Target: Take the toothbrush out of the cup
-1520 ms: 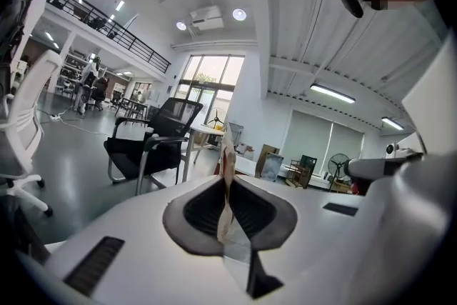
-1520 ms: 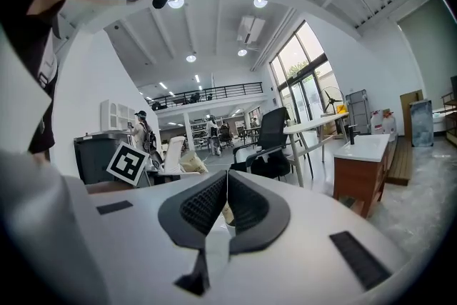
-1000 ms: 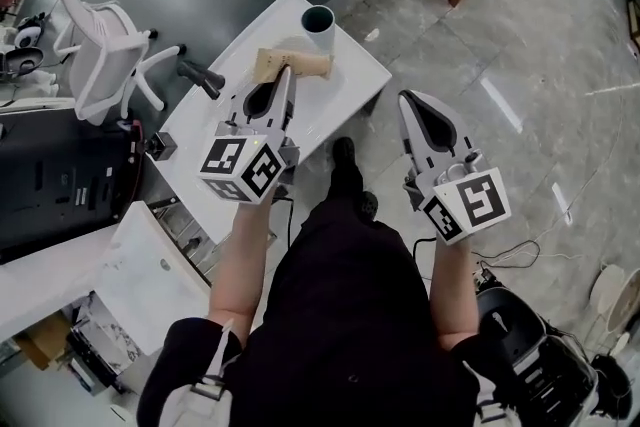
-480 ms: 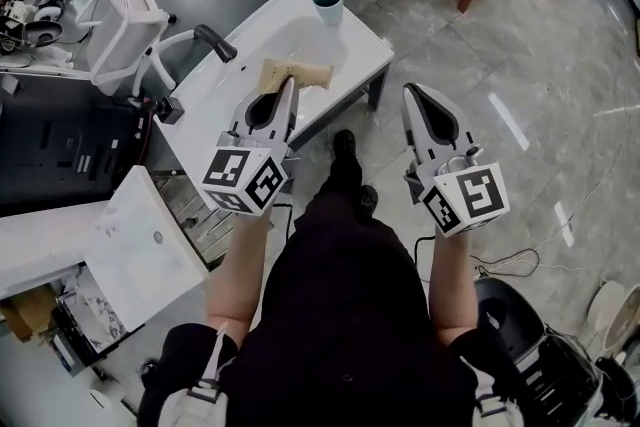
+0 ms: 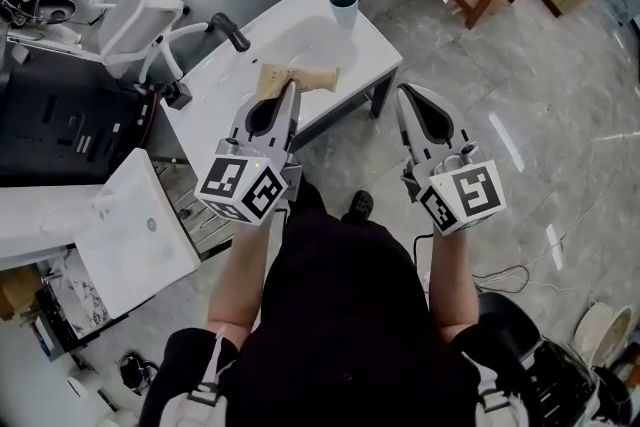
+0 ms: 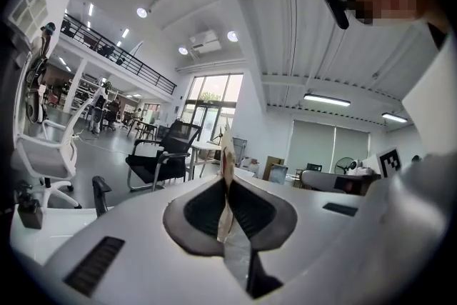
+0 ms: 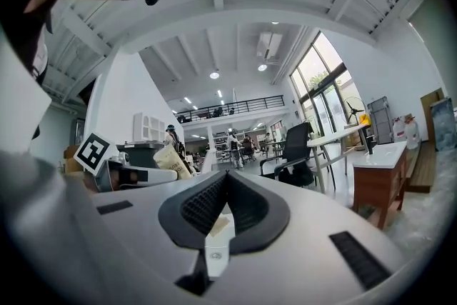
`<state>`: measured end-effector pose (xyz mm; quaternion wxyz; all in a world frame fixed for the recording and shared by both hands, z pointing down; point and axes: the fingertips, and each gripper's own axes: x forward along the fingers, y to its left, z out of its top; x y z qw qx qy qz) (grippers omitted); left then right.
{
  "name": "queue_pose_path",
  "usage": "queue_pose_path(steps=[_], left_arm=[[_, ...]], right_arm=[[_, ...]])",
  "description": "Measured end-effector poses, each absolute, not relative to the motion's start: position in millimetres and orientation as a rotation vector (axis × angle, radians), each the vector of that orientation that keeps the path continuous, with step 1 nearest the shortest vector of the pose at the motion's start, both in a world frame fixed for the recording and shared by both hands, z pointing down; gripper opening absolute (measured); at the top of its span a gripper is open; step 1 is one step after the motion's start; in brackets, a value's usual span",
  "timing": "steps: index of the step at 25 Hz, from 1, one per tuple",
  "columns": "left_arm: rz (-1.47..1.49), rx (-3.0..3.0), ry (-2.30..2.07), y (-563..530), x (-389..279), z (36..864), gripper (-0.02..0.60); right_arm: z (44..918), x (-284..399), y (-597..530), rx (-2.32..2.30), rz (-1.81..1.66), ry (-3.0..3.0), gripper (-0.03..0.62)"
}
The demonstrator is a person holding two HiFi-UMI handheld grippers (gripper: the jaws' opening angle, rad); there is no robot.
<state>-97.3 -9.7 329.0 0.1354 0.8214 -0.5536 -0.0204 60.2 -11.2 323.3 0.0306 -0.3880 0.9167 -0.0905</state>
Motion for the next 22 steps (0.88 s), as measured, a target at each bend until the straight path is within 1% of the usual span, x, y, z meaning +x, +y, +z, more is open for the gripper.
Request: queue_pose_path(steps=[9,22], left_arm=[[-0.092,2.395,-1.580,6.3,-103.9,331.8,0.028],[-0.088,2.405,-1.542,12.2,-99.0,335.2,0.028]], right_arm=[[322.0,42.0,2.0,-1.195,-0.239,2.863,0.031],[328.4,37.7,14.9,-1.208,-0.237,2.902,0.031]])
